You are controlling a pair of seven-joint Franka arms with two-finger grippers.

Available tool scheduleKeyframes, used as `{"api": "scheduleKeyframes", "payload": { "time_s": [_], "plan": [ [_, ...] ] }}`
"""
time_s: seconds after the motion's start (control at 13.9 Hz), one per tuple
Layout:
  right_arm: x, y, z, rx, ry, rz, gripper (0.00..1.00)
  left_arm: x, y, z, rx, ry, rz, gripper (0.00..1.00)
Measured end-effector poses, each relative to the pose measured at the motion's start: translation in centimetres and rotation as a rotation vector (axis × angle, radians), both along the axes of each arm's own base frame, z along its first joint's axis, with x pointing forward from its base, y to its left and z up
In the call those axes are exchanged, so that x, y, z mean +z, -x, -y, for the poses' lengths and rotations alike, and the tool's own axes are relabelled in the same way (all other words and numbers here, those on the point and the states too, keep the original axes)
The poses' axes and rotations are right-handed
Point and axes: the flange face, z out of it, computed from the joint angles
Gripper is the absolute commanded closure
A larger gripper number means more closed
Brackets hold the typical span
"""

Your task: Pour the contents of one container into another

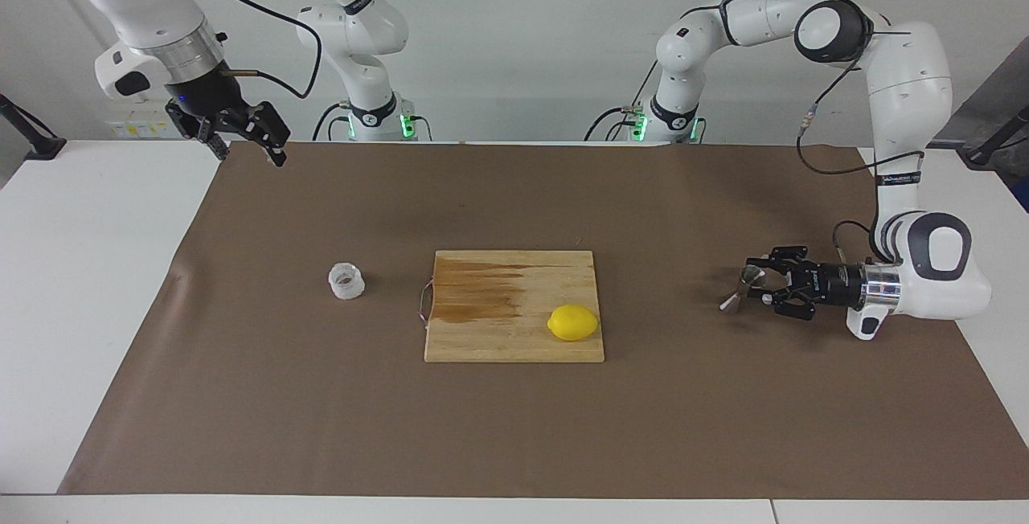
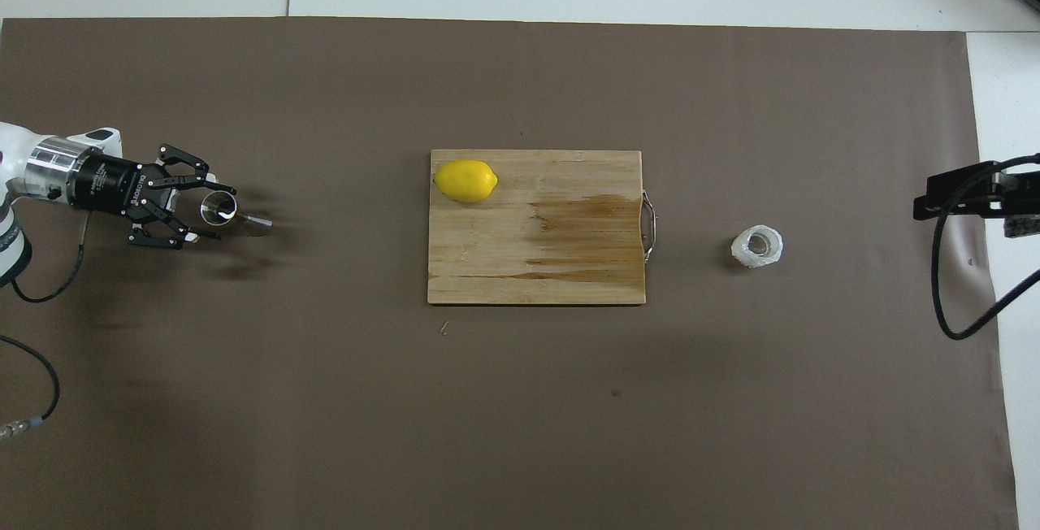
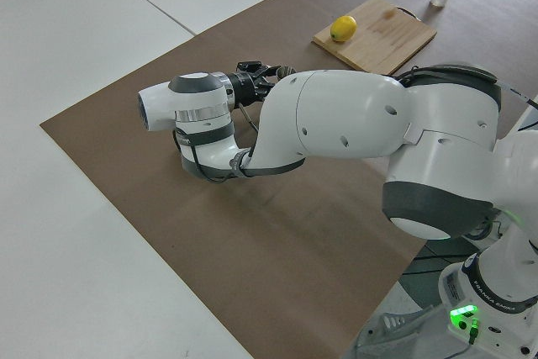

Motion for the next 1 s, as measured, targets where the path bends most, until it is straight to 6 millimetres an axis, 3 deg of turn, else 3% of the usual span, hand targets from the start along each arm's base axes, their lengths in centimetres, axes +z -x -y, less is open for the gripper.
{"api": "scheduleKeyframes", "payload": {
  "time_s": [0.93,1.0],
  "plan": [
    [0.0,0.0,0.0,0.0,0.0,0.0,0.0,0.08,-0.07,0.13,0.0,0.0,0.003,0.41],
    [0.0,0.0,0.0,0.0,0.0,0.0,0.0,0.1,-0.08,0.18,0.0,0.001,0.003,0.45]
  ]
}}
